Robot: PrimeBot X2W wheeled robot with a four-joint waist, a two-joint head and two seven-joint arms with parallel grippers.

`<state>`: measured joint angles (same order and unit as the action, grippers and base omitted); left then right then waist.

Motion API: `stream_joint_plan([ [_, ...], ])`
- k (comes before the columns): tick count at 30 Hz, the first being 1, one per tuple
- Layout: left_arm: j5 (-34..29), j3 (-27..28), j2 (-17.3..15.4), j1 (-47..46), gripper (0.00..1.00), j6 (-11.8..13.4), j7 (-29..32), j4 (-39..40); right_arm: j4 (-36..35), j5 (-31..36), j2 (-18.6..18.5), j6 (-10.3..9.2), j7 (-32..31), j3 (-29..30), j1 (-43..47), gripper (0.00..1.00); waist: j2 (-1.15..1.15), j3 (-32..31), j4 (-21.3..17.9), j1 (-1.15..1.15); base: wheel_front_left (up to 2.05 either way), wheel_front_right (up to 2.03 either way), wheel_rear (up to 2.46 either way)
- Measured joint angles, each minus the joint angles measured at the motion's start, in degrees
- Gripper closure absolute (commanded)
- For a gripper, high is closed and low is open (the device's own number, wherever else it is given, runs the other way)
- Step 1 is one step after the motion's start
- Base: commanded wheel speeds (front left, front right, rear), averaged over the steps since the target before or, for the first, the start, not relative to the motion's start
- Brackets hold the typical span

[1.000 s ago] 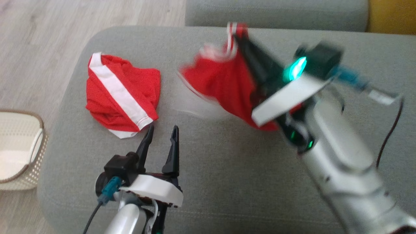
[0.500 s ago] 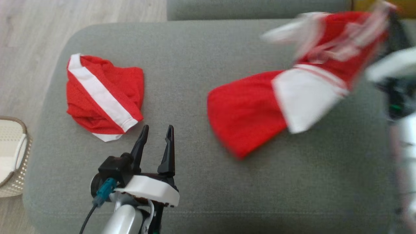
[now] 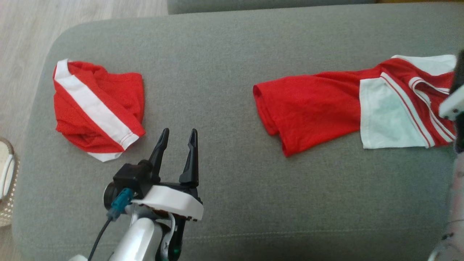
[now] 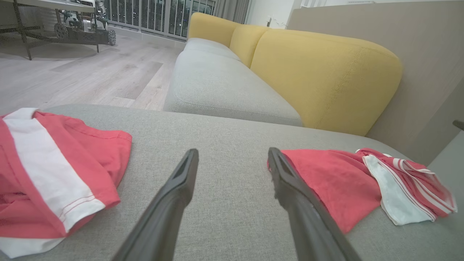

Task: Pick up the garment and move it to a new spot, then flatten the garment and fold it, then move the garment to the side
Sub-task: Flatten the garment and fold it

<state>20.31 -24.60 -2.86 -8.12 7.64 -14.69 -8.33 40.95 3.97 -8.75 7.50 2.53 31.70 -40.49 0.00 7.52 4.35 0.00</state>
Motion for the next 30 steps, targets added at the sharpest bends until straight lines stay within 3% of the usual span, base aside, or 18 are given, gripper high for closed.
stream_joint_plan([
  [2, 0.00, 0.09, 0.00, 0.01, 0.00, 0.00, 0.00, -0.22, -2.88, 0.12, 1.58, 0.00, 0.73, -1.97, 0.04, 0.00, 0.00, -0.70, -0.33, 0.00, 0.00, 0.00, 0.00],
  [7, 0.00, 1.37, -0.01, 0.10, 0.00, 0.00, 0.00, 0.27, -12.02, -6.22, 3.99, 0.00, 2.60, -14.16, 2.37, 0.00, 0.00, -2.68, -1.39, 0.00, 0.00, 0.00, 0.00],
  [13, 0.79, 1.65, 0.00, 0.98, 0.00, 0.45, 0.00, 1.47, -25.20, -12.48, 4.95, 0.00, 3.12, -23.58, 18.80, 0.00, 0.00, -4.26, -2.95, 0.00, 0.00, 0.00, 0.00],
  [19, 1.27, 1.85, 0.00, 1.09, 0.00, 0.96, 0.00, 1.92, -32.17, -15.02, 5.59, 0.00, 3.89, -27.89, 31.84, 0.00, 0.00, -3.70, -4.67, 0.00, 0.00, 0.00, 0.00],
  [26, 3.56, 1.93, 0.00, -0.05, 0.00, 1.41, -0.01, -0.01, -36.20, -14.16, 5.83, 0.00, 4.02, -29.42, 33.07, 0.00, 0.00, -1.59, -6.50, 0.00, 0.00, 0.00, 0.00],
  [30, 6.10, -1.00, 0.00, -4.80, 0.00, 0.34, 0.01, -7.60, -37.74, -13.92, 5.83, 0.00, 3.47, -29.84, 32.86, 0.00, 0.00, 0.16, -7.76, 0.00, 0.00, 0.00, 0.00],
])
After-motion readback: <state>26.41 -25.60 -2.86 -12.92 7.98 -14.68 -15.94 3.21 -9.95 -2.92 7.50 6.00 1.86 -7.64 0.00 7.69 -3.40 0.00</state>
